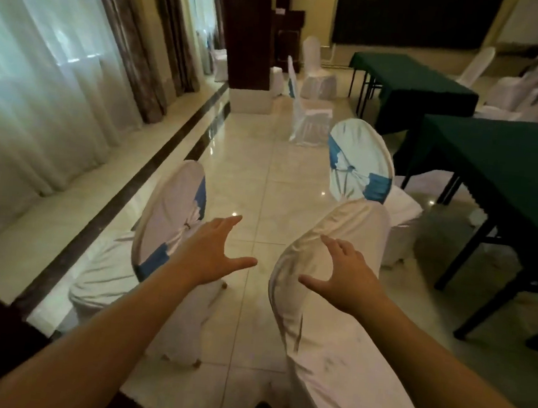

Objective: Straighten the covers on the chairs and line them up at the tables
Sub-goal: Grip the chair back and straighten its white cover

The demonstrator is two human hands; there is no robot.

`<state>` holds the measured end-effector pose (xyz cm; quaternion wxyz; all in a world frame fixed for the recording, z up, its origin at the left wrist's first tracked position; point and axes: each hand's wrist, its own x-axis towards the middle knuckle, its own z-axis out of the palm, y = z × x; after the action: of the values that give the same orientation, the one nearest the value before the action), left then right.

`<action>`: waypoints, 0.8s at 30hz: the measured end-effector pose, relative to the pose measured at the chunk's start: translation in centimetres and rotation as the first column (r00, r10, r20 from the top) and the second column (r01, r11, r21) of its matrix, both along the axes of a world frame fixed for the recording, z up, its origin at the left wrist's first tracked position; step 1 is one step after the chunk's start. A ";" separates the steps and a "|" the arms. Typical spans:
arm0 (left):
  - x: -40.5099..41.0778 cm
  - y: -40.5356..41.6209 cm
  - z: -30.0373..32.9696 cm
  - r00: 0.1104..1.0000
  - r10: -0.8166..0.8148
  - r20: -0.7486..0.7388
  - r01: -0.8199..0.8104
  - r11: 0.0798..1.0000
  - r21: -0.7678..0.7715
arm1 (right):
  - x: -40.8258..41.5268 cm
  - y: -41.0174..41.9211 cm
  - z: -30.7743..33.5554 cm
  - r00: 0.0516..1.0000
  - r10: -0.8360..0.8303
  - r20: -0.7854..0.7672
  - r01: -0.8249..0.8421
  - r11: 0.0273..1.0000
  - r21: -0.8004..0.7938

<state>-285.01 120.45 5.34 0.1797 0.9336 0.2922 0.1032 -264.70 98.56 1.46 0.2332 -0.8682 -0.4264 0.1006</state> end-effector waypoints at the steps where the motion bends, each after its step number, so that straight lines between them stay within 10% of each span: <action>1: 2.6 2.2 0.4 0.999 -0.041 -0.004 0.041 0.999 0.004 | 2.0 1.3 -0.1 0.999 -0.034 -0.005 0.034 0.999 0.009; 12: 32.2 11.3 2.0 0.752 -0.608 -0.256 0.635 0.771 0.035 | 13.9 4.0 -0.1 0.844 -0.527 -0.093 0.527 0.849 -0.029; 18: 45.1 6.5 0.4 0.190 -0.905 -0.380 0.974 0.223 -0.042 | 13.6 1.5 -2.0 0.566 -0.816 -0.116 0.803 0.578 -0.147; 24: 52.0 3.9 -2.2 -0.410 -0.764 -0.498 0.892 -0.449 -0.045 | 8.3 4.7 -1.8 0.299 -0.934 -0.197 0.917 0.339 -0.211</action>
<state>-232.99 124.33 3.19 -0.0638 0.7629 -0.6178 -0.1795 -256.39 103.27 -0.29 0.2813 -0.9366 0.1914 0.0838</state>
